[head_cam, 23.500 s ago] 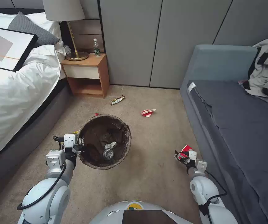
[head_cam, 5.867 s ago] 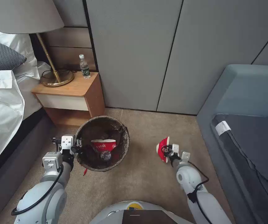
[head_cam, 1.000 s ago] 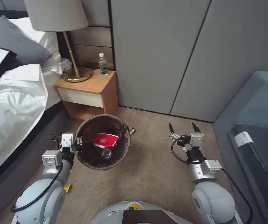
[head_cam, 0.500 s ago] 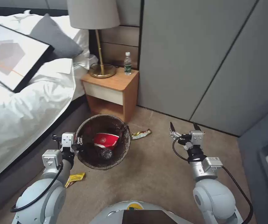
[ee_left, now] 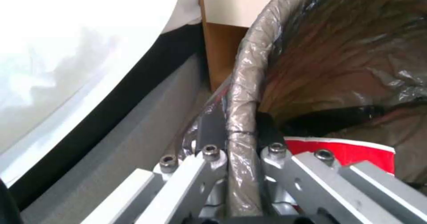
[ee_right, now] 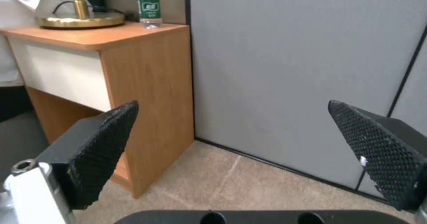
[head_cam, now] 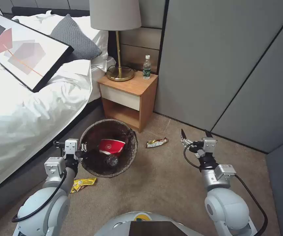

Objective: Pick up the trash bin, then pick up the garbage from the floor and place it into the trash bin.

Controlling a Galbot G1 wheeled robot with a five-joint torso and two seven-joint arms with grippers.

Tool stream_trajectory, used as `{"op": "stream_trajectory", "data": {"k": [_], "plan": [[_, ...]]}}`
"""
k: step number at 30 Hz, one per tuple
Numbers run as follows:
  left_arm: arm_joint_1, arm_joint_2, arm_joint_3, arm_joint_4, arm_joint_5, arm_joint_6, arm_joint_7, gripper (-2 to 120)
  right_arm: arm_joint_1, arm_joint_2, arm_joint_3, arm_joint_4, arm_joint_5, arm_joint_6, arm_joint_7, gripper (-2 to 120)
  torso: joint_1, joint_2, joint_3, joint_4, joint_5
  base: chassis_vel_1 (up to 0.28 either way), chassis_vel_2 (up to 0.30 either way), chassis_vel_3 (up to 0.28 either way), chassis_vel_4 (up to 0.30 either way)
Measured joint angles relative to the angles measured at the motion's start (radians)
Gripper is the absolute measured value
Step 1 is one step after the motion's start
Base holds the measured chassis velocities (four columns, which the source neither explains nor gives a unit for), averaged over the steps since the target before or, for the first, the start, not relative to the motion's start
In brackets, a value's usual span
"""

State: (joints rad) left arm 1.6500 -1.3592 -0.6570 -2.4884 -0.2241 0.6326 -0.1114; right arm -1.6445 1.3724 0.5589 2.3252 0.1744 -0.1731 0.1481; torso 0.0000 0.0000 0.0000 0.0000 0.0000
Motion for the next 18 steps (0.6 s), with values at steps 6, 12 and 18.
{"op": "stream_trajectory", "data": {"k": [6, 12, 18], "plan": [[-0.003, 0.000, 0.000, 0.005, 0.001, -0.001, -0.001, 3, -0.002, -0.004, 0.014, -0.002, 0.016, -0.005, -0.001, 100, 0.000, 0.000, 0.000, 0.0000, 0.0000, 0.000, 0.000, 0.000, 0.000], [-0.006, 0.001, -0.001, 0.008, 0.001, -0.002, -0.001, 3, -0.003, -0.003, 0.015, -0.002, 0.023, -0.007, -0.002, 100, 0.000, 0.000, 0.000, 0.0000, 0.0000, 0.000, 0.000, 0.000, 0.000], [-0.008, 0.001, -0.003, 0.009, 0.000, -0.005, 0.000, 3, -0.003, -0.002, 0.011, -0.001, 0.024, -0.012, 0.002, 100, 0.000, 0.000, 0.000, 0.0001, -0.0001, 0.000, 0.000, 0.000, 0.000]]}}
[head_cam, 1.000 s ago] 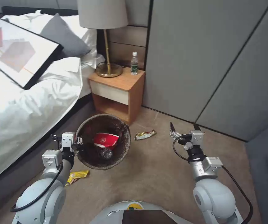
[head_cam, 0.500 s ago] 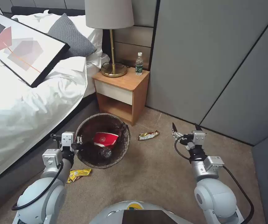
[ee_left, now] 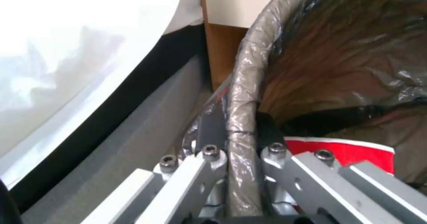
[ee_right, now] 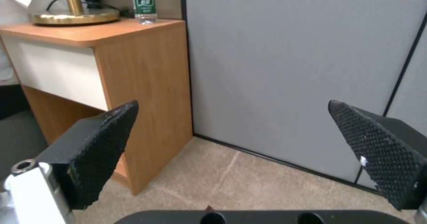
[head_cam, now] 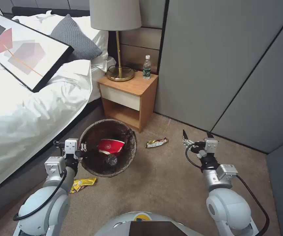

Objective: Pick up the trash bin, then pick up the garbage from the floor and place it into the trash bin.

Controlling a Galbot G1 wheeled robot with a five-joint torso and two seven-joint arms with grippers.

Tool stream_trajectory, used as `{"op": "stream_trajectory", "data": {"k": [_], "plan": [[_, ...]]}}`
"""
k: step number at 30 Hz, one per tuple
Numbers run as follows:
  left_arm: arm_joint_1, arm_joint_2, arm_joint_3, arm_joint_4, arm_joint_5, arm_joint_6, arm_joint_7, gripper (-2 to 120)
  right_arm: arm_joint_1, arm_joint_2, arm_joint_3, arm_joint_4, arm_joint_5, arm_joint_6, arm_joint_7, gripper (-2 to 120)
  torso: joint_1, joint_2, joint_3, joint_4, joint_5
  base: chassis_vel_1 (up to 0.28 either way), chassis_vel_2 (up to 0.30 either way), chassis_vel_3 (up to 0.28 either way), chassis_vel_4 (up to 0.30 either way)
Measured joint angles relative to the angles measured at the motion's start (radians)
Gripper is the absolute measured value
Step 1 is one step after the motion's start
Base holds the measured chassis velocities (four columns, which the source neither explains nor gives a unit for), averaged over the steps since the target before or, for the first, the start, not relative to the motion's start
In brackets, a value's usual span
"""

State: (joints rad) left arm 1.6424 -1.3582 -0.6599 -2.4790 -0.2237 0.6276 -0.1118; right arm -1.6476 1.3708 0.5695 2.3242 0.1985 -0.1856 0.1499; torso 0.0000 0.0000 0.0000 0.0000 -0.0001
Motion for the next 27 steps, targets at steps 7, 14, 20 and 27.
{"op": "stream_trajectory", "data": {"k": [7, 14, 20, 27], "plan": [[-0.002, -0.001, 0.000, 0.002, 0.000, -0.001, 0.000, 3, 0.000, 0.001, -0.004, 0.000, 0.000, -0.001, 0.002, 100, 0.000, 0.000, 0.000, -0.0001, 0.0000, -0.058, 0.073, 0.073, -0.062], [-0.002, -0.001, -0.001, 0.002, 0.000, -0.002, 0.000, 3, 0.000, 0.002, -0.008, 0.000, 0.000, 0.000, 0.002, 100, 0.000, 0.000, 0.000, -0.0001, 0.0001, -0.110, 0.105, 0.097, -0.105], [-0.002, -0.002, -0.001, 0.001, 0.000, -0.003, 0.000, 3, -0.001, 0.001, -0.009, 0.000, -0.001, 0.001, 0.002, 100, 0.000, 0.000, 0.000, 0.0000, 0.0000, -0.089, 0.099, 0.081, -0.092], [-0.001, -0.003, -0.001, -0.002, 0.000, -0.003, -0.001, 3, -0.006, -0.003, -0.016, 0.000, 0.003, 0.003, 0.002, 100, 0.000, 0.000, 0.000, -0.0001, 0.0001, -0.082, 0.080, 0.065, -0.079]]}}
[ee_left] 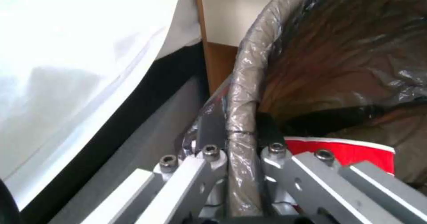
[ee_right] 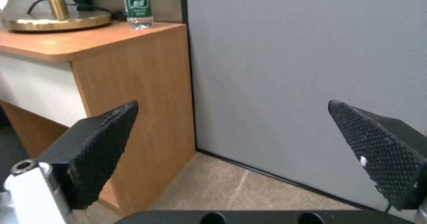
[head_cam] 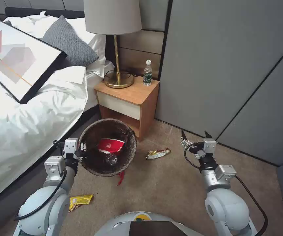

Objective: Pick up the trash bin, then pick up the garbage from the floor and place it into the trash bin.

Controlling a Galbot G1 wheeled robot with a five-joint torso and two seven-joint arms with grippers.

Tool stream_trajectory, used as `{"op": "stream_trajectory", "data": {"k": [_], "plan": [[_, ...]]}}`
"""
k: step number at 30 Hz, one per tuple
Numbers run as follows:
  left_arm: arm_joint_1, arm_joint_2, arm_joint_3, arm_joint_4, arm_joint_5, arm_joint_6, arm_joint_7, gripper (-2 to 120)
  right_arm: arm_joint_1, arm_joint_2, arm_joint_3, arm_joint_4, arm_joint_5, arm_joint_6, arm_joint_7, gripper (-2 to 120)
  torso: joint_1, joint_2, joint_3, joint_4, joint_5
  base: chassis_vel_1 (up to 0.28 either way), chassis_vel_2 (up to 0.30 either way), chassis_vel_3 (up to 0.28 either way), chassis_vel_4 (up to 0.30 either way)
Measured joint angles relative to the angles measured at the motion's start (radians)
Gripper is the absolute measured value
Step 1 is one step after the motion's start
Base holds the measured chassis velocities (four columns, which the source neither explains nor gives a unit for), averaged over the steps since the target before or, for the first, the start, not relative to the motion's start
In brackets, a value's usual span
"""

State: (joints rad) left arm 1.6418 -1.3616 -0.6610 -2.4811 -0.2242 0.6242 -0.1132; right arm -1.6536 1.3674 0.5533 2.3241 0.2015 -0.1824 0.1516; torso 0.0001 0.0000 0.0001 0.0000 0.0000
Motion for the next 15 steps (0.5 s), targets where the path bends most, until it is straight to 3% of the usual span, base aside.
{"op": "stream_trajectory", "data": {"k": [8, 15], "plan": [[0.012, 0.002, -0.004, -0.013, -0.001, 0.001, -0.003, 3, 0.013, -0.032, 0.027, -0.047, 0.046, -0.084, -0.071, 100, 0.000, 0.000, 0.000, 0.0001, 0.0000, -0.016, 0.025, 0.019, -0.012], [0.021, 0.004, -0.006, -0.019, -0.002, 0.004, -0.006, 3, 0.057, -0.067, 0.013, -0.119, 0.154, -0.143, -0.065, 100, 0.000, 0.000, 0.000, 0.0000, 0.0001, 0.000, 0.000, 0.000, 0.000]]}}
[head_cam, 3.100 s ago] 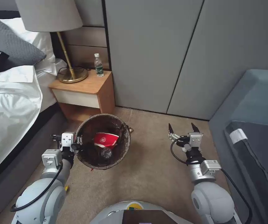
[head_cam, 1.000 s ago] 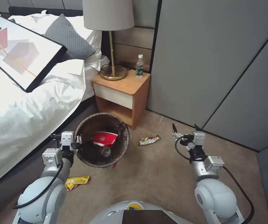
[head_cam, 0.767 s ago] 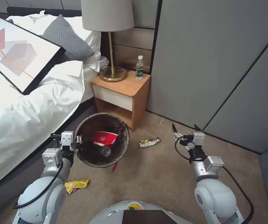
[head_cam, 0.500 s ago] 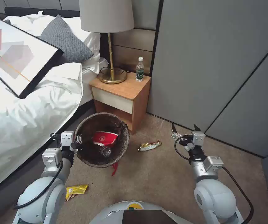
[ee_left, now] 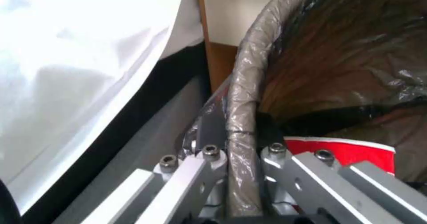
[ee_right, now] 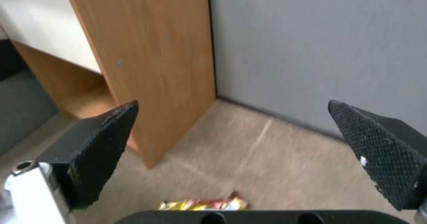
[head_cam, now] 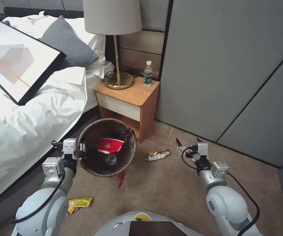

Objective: Pick up the trash bin, then pick up the garbage from the floor and place it into the trash bin.

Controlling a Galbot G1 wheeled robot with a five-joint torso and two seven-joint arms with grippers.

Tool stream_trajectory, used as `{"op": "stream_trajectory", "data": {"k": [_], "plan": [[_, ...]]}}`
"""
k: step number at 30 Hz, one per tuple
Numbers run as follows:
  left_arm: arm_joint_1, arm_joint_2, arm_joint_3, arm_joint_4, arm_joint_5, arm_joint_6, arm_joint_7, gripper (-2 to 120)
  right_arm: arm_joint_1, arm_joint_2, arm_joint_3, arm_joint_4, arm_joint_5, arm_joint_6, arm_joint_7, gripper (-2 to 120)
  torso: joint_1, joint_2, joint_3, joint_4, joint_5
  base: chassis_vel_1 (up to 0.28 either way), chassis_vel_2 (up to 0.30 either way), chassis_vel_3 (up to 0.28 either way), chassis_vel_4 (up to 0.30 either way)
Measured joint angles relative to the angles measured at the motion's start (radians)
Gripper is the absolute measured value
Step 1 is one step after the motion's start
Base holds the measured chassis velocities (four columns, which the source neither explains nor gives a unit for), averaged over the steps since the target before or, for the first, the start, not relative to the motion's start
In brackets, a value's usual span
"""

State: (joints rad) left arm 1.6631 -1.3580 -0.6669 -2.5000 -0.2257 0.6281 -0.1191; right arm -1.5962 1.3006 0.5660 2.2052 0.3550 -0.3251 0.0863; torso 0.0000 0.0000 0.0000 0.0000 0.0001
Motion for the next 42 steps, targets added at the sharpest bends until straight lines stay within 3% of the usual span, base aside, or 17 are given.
{"op": "stream_trajectory", "data": {"k": [11, 27, 42], "plan": [[0.024, -0.001, -0.003, -0.001, -0.002, 0.008, -0.013, 3, 0.116, -0.014, -0.104, -0.188, 0.198, -0.097, 0.097, 100, 0.000, 0.000, 0.000, 0.0000, -0.0001, 0.000, 0.000, 0.000, 0.000], [0.052, -0.021, -0.006, -0.001, 0.007, 0.009, -0.015, 3, 0.290, 0.021, -0.246, -0.464, 0.381, -0.127, 0.291, 100, 0.000, 0.000, 0.000, 0.0000, -0.0002, 0.000, 0.000, 0.000, 0.000], [0.058, -0.044, -0.004, -0.001, 0.020, 0.005, -0.014, 3, 0.427, 0.048, -0.300, -0.634, 0.368, -0.116, 0.322, 100, 0.000, 0.000, 0.000, 0.0001, -0.0002, 0.000, 0.000, 0.000, 0.000]]}}
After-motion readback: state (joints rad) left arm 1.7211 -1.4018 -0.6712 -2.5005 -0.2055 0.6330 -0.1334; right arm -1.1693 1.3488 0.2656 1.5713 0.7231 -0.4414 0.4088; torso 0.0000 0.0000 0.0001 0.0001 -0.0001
